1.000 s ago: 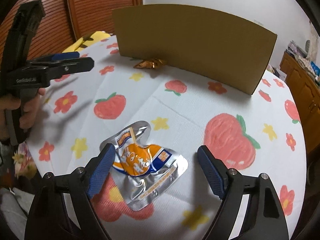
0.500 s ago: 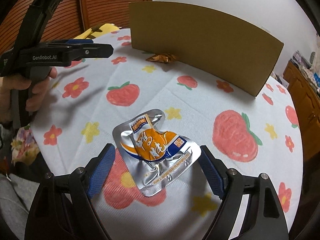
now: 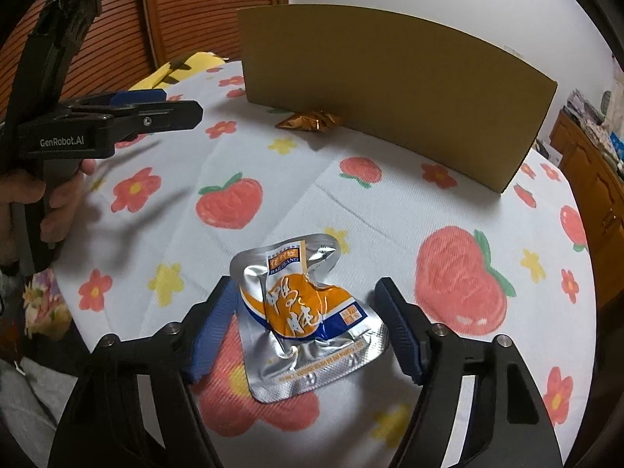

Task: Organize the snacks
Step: 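Close right tool on the orange-silver packet while left tool grasps the brown candy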

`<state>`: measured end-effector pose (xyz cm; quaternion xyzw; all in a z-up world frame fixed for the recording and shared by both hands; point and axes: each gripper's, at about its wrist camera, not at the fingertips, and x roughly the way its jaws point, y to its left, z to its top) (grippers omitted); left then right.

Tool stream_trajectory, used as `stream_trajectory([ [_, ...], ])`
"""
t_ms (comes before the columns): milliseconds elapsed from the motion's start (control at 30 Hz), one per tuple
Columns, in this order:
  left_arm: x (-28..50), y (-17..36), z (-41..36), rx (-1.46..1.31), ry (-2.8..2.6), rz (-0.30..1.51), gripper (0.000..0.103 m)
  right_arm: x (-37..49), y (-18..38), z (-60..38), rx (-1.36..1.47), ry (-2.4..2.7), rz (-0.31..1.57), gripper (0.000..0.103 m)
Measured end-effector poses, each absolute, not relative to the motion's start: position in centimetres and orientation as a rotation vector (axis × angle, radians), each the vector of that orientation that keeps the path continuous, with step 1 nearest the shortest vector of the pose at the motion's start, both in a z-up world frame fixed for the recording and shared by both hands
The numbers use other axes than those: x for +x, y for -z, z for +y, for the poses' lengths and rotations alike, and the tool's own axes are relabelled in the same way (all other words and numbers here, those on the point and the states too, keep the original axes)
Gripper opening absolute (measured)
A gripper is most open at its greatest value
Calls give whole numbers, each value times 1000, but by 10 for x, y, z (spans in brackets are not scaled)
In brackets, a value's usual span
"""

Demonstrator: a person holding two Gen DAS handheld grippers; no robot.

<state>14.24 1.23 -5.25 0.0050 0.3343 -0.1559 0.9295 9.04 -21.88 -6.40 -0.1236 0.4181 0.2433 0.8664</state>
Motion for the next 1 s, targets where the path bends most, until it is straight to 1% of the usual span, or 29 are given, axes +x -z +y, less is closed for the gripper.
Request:
stream_trajectory([
  [67,142,53,12,12,319,686,103,92,63,-222,-243,-501,879,54],
  [167,142,53,13,11,320,687,103,94,63,-224,-225,-512,894,52],
  [233,143,52,13,12,317,688,103,94,63,-223,-221,-518,898,48],
  [267,143,52,14,11,318,689,103,93,62,-224,-206,-528,900,44],
  [433,142,52,12,15,315,685,103,89,60,-226,-166,-546,900,39],
  [467,142,52,12,17,315,685,103,87,59,-226,-157,-554,900,35],
  [600,144,51,5,12,335,686,103,80,55,-223,-169,-549,868,33],
  [833,157,38,-29,39,386,675,103,80,47,-237,-134,-505,820,33],
  [933,168,33,-41,51,388,668,101,83,47,-247,-138,-467,804,34],
  [967,174,33,-45,55,383,676,99,85,47,-250,-141,-452,799,34],
  [1000,179,33,-48,53,384,685,94,86,47,-255,-139,-442,794,34],
])
